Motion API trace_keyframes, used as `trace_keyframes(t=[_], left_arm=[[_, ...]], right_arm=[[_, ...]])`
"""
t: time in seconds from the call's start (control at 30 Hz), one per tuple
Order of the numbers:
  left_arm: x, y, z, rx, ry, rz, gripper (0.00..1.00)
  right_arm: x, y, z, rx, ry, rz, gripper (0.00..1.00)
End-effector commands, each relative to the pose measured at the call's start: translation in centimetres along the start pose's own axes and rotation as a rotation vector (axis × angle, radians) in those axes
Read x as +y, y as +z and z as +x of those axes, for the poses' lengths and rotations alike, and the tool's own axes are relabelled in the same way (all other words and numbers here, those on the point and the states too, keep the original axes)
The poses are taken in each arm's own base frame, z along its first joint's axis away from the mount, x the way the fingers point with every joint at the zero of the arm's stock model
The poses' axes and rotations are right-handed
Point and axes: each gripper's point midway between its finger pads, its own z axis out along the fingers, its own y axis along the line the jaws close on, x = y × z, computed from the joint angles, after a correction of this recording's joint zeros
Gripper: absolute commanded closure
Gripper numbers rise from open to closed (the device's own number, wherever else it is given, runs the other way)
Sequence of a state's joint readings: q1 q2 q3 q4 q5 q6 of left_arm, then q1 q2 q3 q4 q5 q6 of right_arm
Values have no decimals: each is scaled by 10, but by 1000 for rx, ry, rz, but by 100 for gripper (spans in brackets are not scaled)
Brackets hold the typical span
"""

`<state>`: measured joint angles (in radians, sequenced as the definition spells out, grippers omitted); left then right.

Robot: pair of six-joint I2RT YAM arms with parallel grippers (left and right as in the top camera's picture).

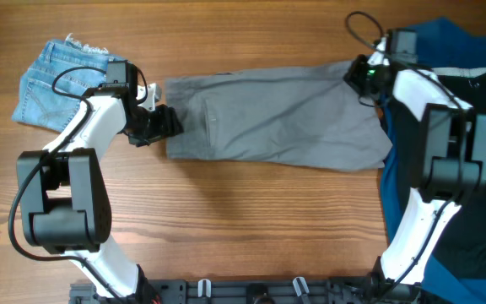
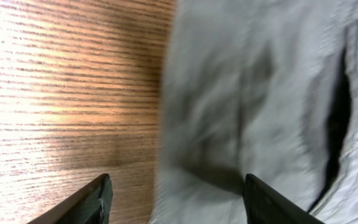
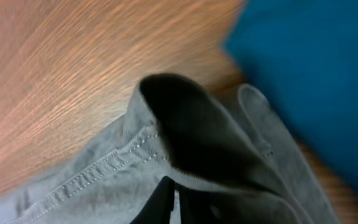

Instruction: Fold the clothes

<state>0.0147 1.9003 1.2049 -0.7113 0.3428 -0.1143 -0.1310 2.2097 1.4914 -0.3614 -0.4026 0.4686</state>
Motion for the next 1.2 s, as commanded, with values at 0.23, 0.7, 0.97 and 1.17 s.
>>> trace_keyframes(t=[0.23, 0.7, 0.97, 1.17], left_arm=[[-71, -22, -14, -6, 102, 269, 84], [13, 37, 5, 80, 26, -119, 85], [6, -34, -15, 44, -25, -104, 61], [0, -38, -21, 6, -12, -73, 13]], right_arm=[[66, -99, 102, 342, -283, -94, 91], [-99, -97, 195, 489, 29, 603, 94], [-19, -128, 172, 483, -264, 249, 88], [39, -133, 151, 328, -320, 19, 86]])
